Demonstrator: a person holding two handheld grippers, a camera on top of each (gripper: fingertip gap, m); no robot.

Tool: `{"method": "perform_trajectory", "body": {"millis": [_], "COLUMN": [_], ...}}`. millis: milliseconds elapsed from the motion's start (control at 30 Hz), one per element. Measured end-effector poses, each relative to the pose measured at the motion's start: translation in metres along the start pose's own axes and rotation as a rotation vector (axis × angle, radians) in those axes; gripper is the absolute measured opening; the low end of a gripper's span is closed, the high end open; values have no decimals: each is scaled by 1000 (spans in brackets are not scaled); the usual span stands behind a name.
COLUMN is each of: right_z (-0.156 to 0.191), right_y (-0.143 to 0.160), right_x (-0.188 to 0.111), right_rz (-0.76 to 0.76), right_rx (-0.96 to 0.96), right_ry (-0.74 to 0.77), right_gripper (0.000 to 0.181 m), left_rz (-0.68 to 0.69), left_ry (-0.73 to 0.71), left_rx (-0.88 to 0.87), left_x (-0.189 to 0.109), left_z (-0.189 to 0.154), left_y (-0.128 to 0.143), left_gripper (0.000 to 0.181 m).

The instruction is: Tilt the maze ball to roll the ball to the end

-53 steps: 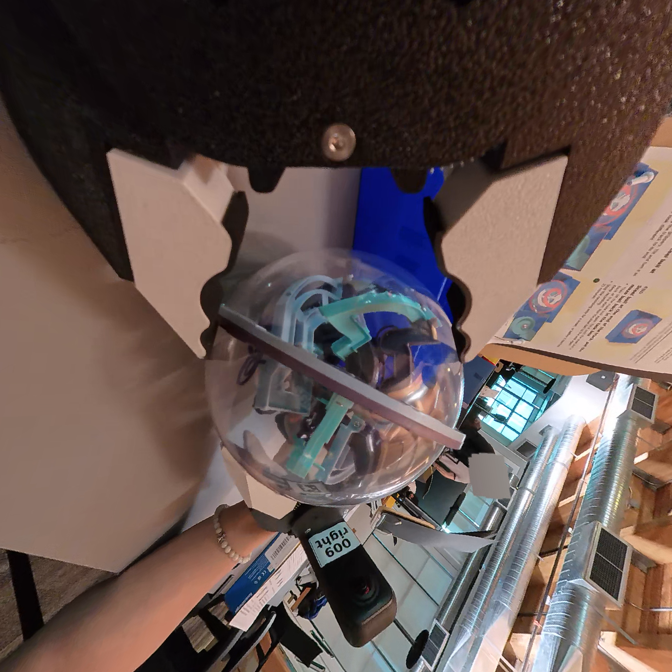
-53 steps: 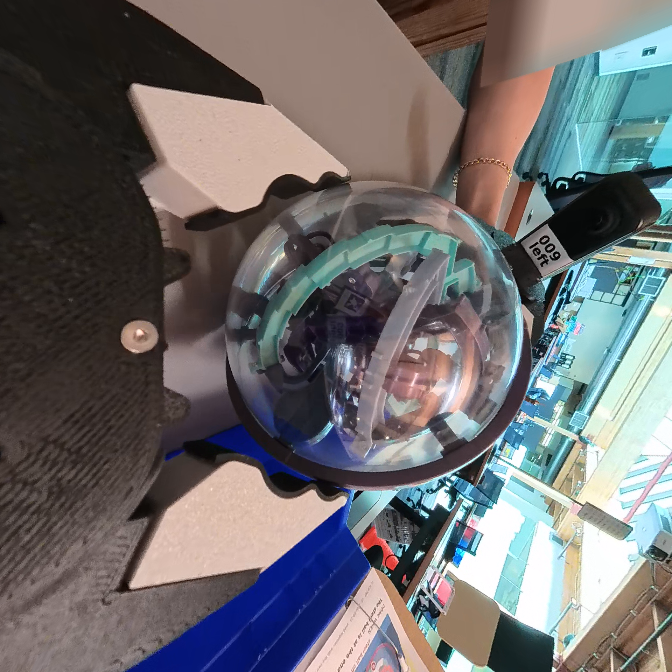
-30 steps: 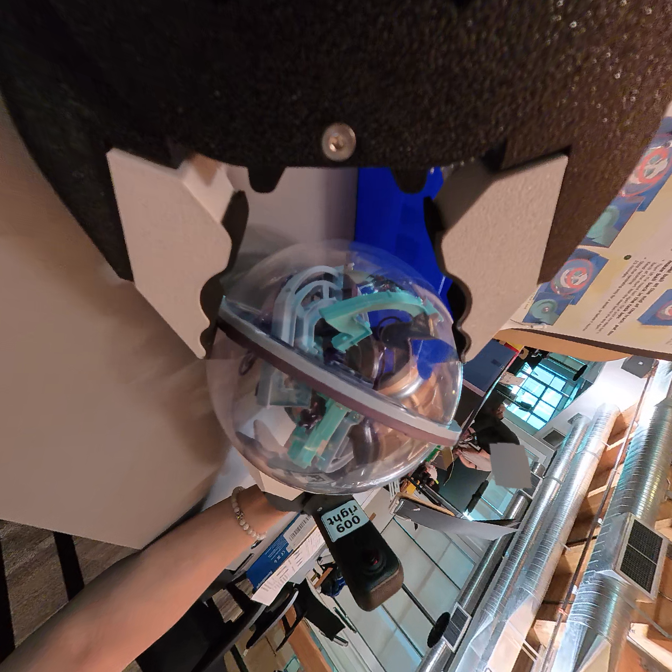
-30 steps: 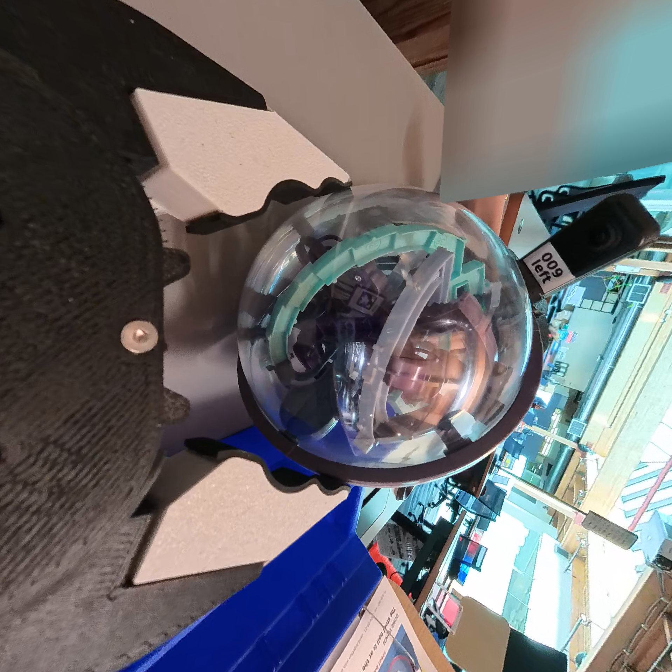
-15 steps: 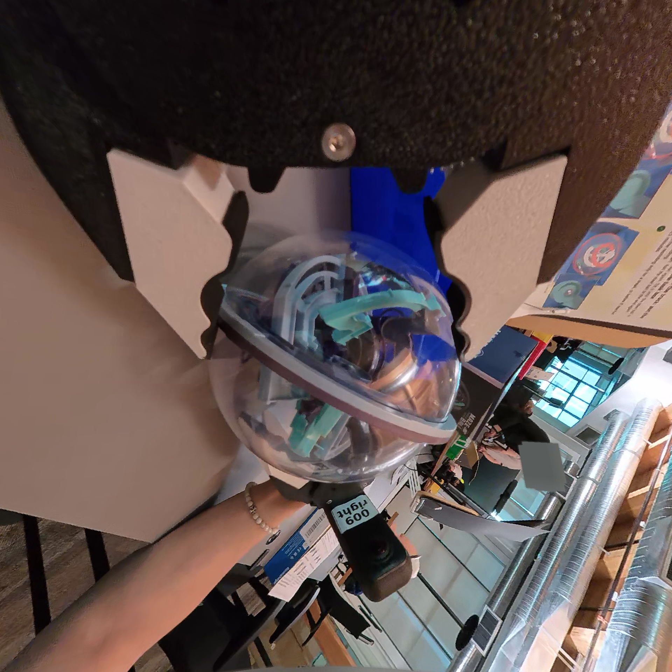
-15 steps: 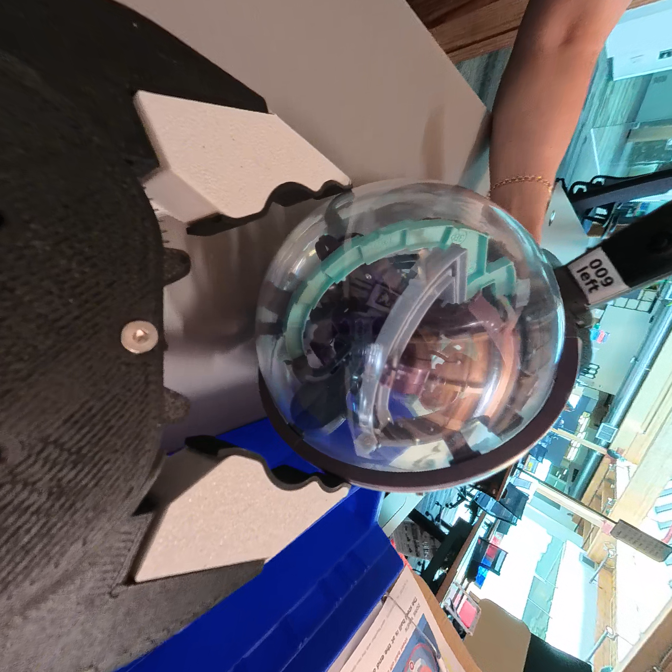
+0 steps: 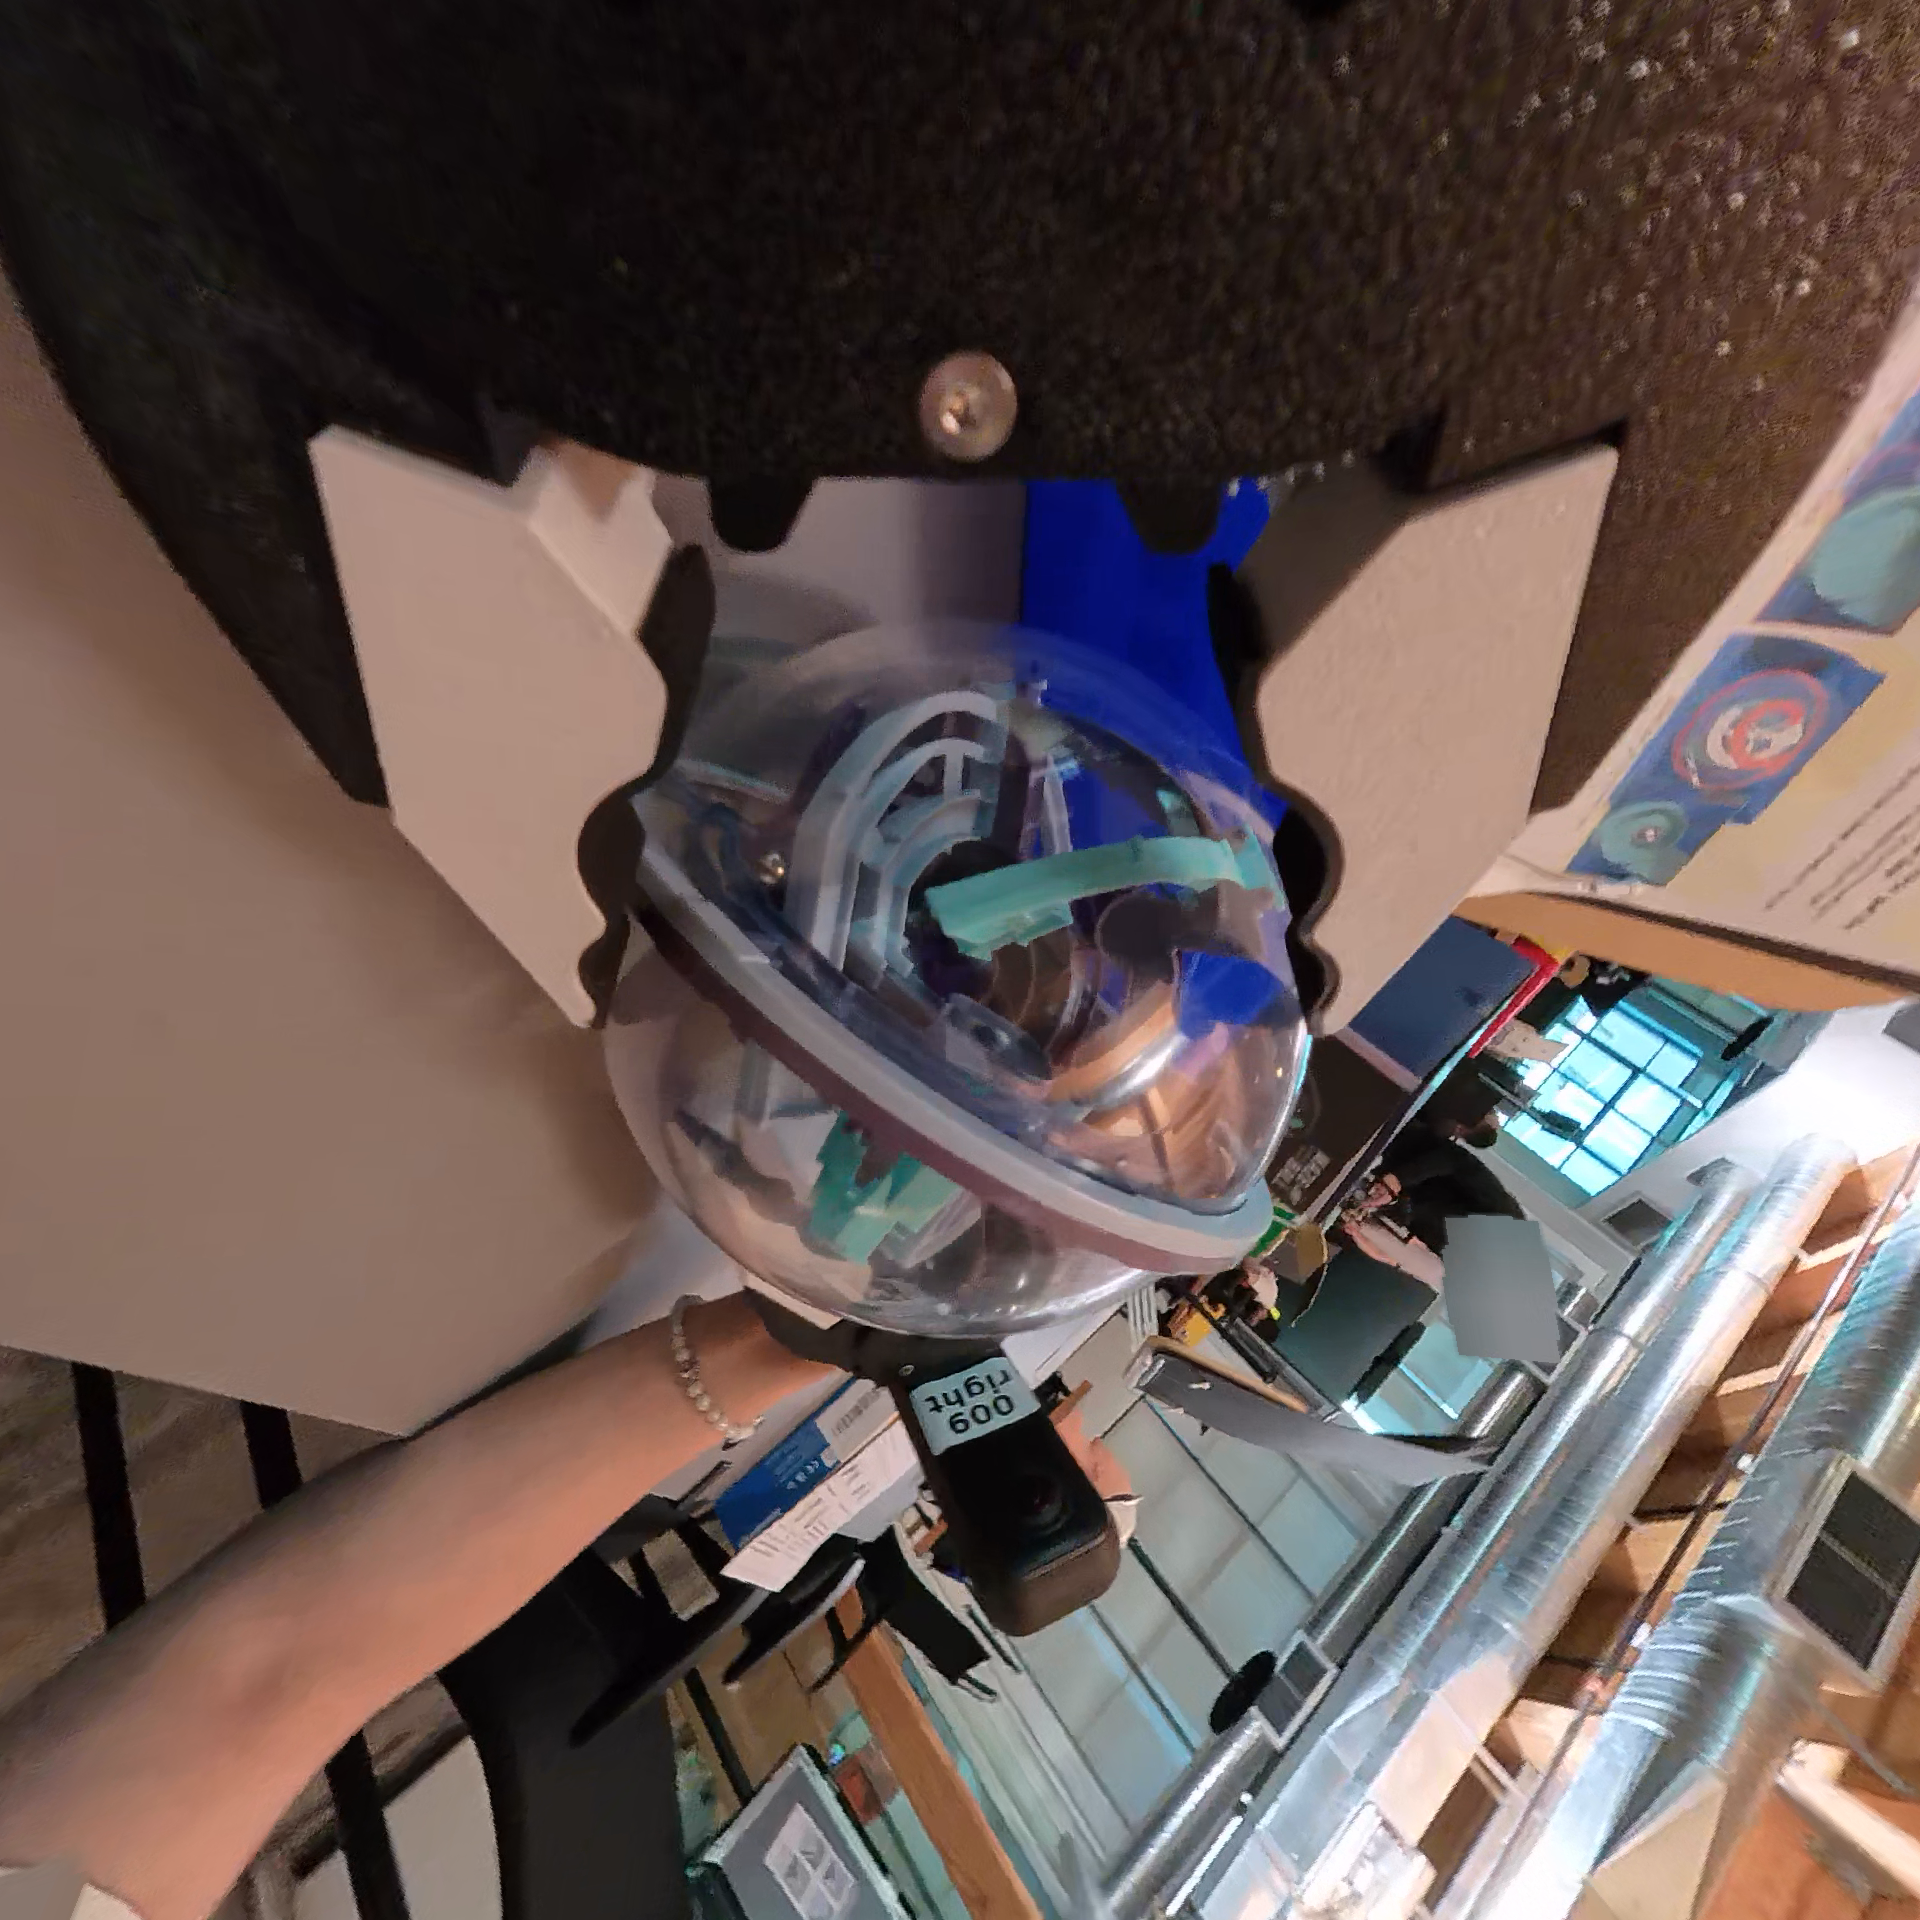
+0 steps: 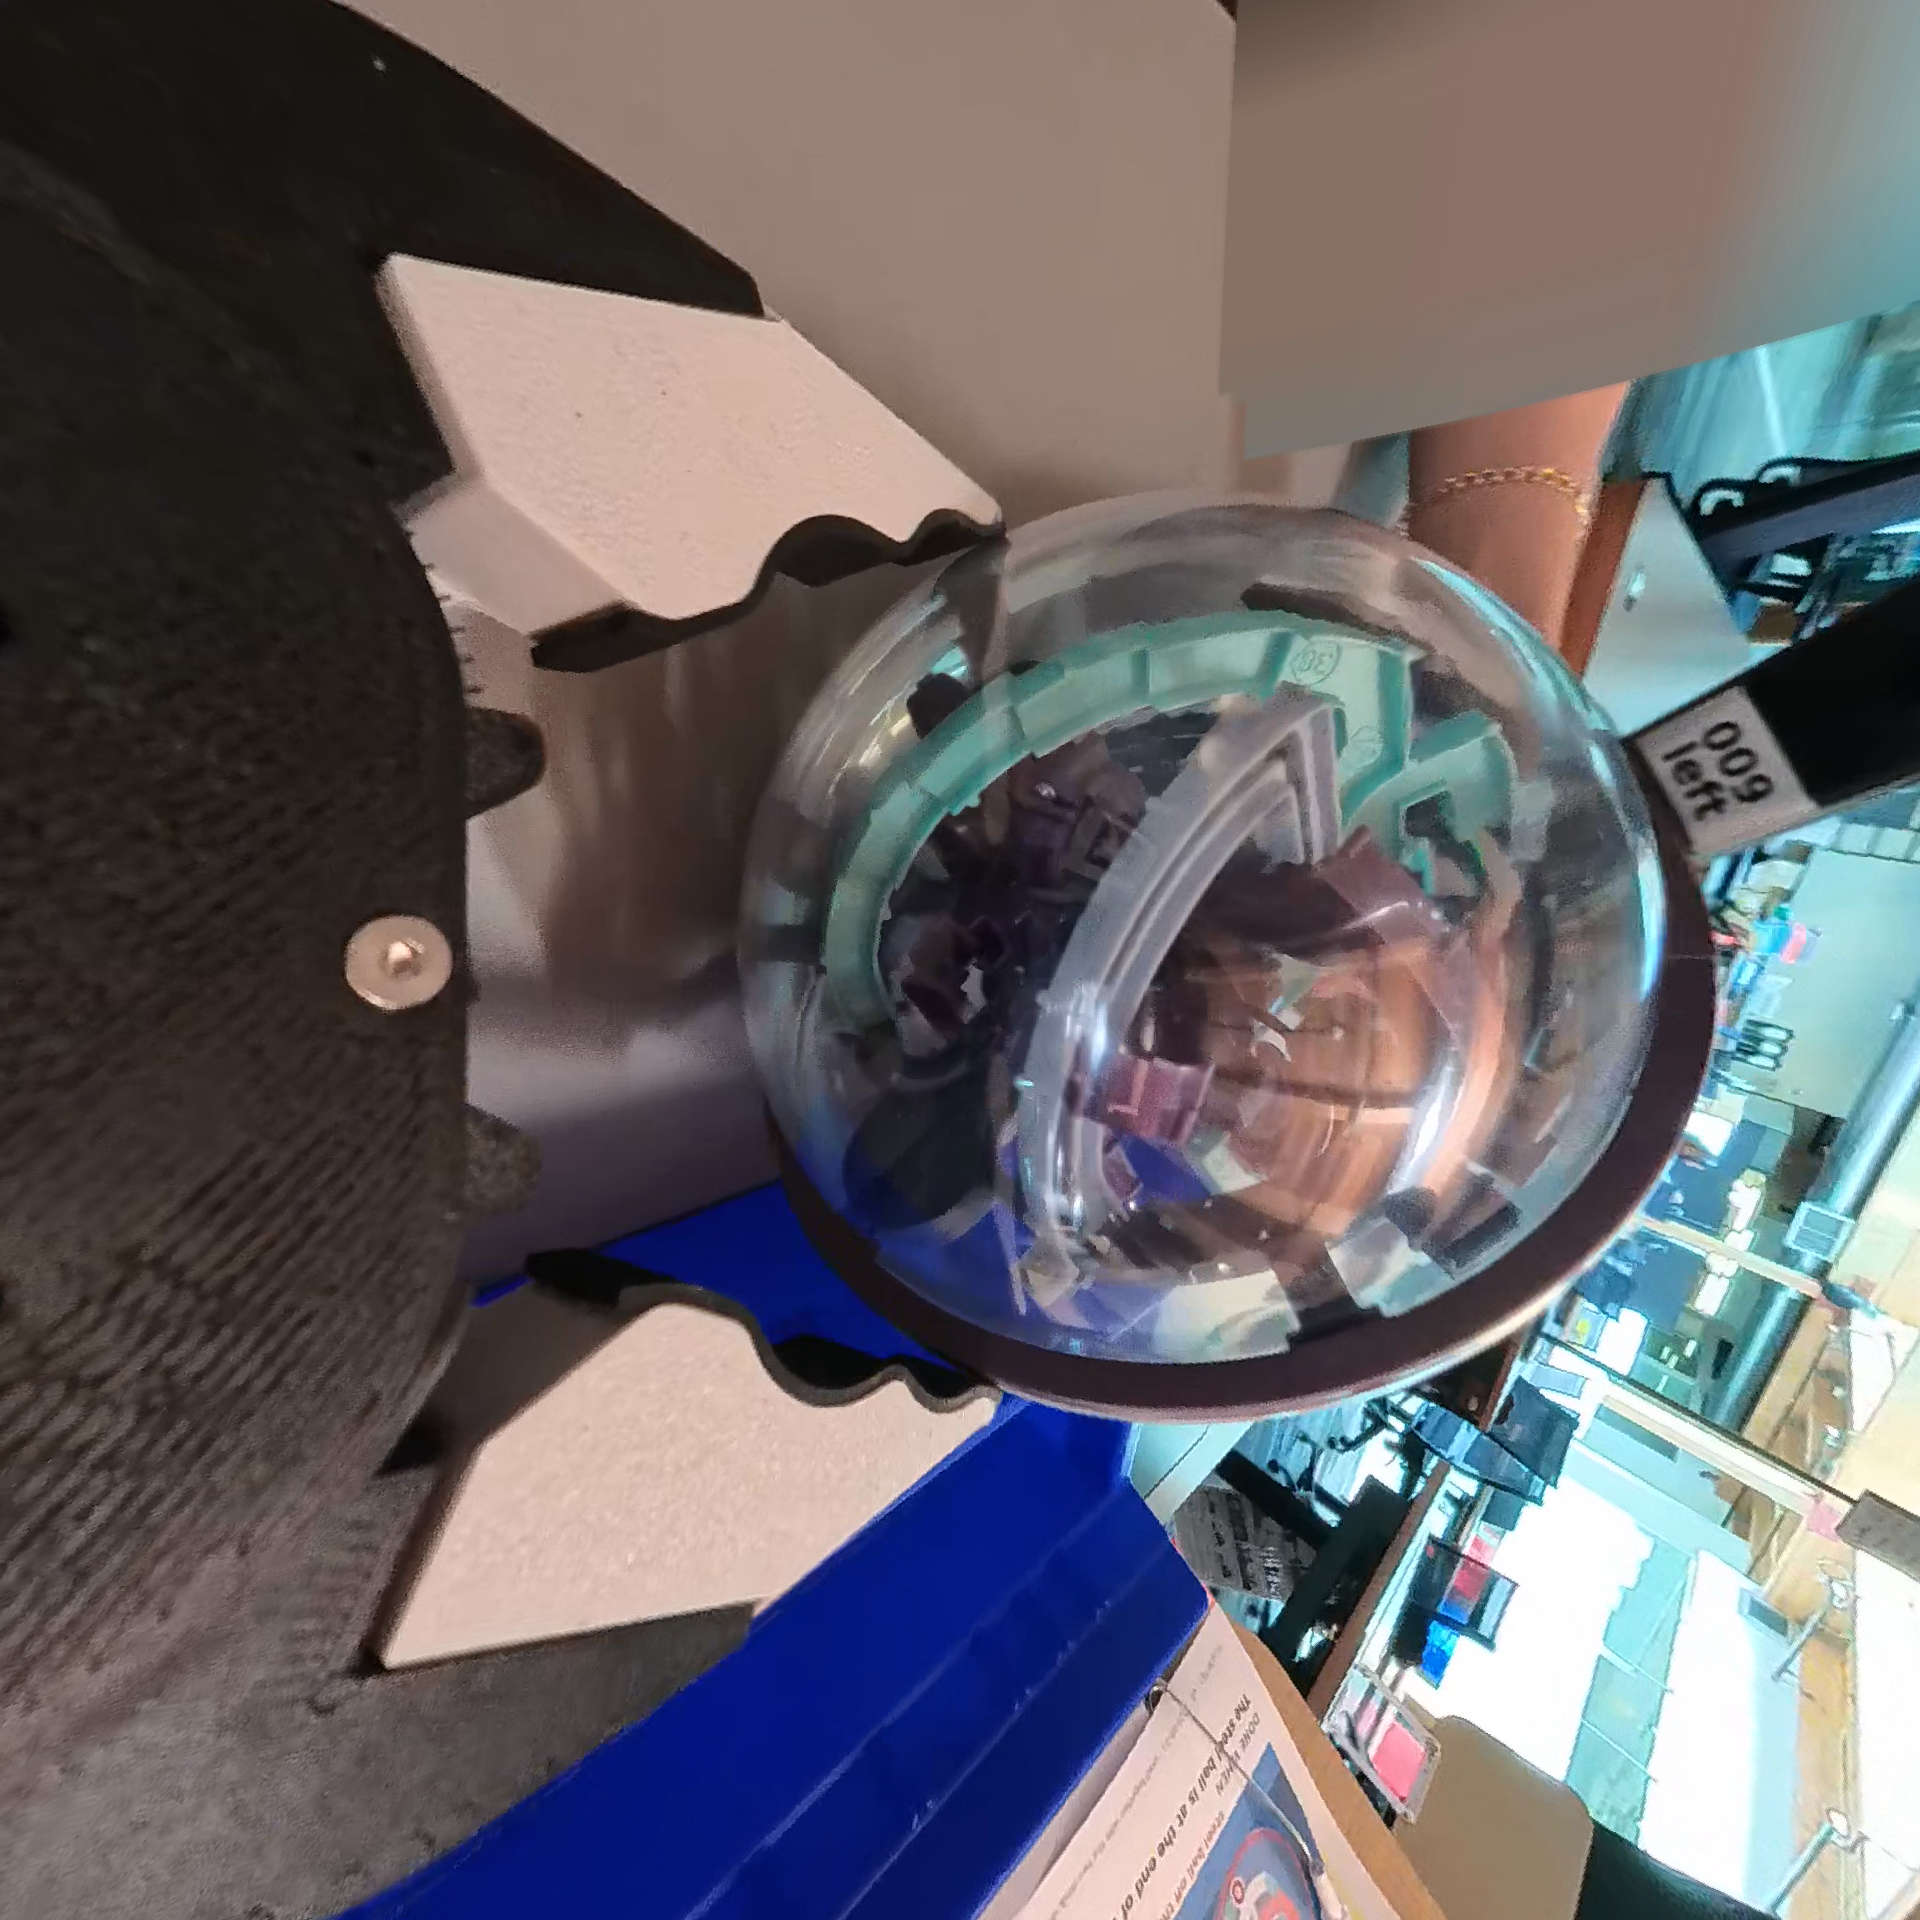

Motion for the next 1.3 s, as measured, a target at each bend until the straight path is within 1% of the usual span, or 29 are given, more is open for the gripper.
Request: {"method": "perform_trajectory", "body": {"millis": [67, 400, 1033, 1167, 1300], "right_z": [-1, 2, 3, 3, 3], "right_y": [-1, 0, -2, 0, 0], "right_x": [2, -1, 0, 3, 4], "right_rz": [-19, -17, -20, 19, 23], "right_rx": [19, -17, -24, -43, -48], "right_ry": [4, -11, -4, 20, 20], "right_gripper": [147, 147, 147, 151, 152], "left_rz": [-2, 34, 33, 33, 37], "left_ry": [-20, -39, -42, -49, -50], "left_rx": [-31, 15, 10, 5, 6], "left_x": [-2, 0, -2, -1, -1], "left_z": [0, -5, -5, -5, -5], "left_y": [3, -2, -1, -2, -2], "left_gripper": [123, 123, 122, 122, 122]}}
Point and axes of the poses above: each gripper's, where its closed fingertips meet, x out along the fingers, y out of its underside, z = x × y across the jaws, the point moved 4 cm from there along -x, back along the fingers, and after that the axes turned 5 degrees about -y, right-handed, at the moved point
